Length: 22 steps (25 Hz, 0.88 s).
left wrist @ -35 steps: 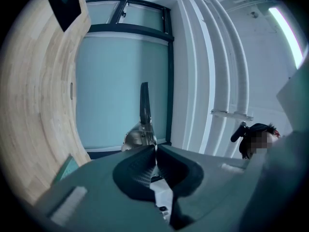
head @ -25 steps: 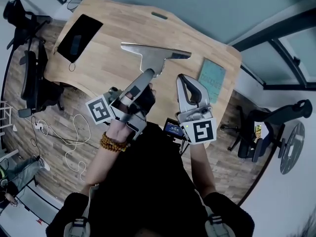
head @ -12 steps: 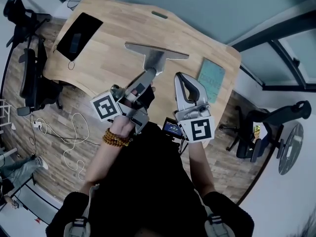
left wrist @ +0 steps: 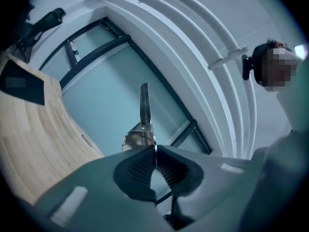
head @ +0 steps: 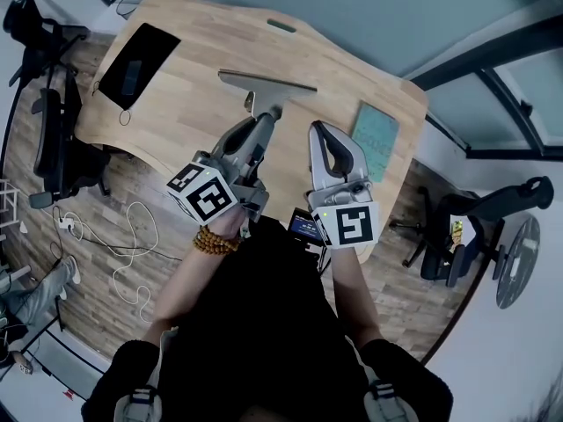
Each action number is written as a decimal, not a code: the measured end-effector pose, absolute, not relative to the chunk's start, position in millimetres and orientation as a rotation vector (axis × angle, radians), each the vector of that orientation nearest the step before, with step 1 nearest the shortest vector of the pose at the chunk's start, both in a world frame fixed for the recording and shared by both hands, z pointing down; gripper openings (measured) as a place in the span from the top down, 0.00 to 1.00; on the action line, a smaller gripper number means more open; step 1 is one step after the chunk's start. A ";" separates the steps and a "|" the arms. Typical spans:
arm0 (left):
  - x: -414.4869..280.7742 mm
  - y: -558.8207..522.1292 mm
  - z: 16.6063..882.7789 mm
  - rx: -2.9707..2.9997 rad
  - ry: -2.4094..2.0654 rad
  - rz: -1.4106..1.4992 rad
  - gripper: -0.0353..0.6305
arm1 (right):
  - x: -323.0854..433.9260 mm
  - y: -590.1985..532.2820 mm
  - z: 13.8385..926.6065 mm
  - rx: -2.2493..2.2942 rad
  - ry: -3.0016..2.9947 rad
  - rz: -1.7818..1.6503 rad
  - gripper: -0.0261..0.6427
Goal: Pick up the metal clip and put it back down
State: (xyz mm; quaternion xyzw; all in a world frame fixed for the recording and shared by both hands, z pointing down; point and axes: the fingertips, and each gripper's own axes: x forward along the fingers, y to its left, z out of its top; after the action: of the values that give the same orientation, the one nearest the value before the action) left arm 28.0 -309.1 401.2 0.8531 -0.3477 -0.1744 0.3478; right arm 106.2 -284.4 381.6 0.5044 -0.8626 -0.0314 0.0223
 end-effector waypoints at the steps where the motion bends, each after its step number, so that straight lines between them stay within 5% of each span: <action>1: 26.9 -309.9 401.5 2.240 -0.935 -0.433 0.94 | 106.0 -285.2 381.6 1.569 -2.668 -0.094 0.93; 22: 9.0 -310.3 386.7 2.740 -1.613 0.080 0.94 | 78.5 -289.9 374.9 1.578 -2.641 -0.114 0.93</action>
State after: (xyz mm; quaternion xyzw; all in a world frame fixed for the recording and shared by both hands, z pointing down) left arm 9.0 -310.3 386.7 0.8614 -0.5070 0.0252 -0.0194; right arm 78.5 -289.9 374.9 0.5123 -0.8575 -0.0371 0.0314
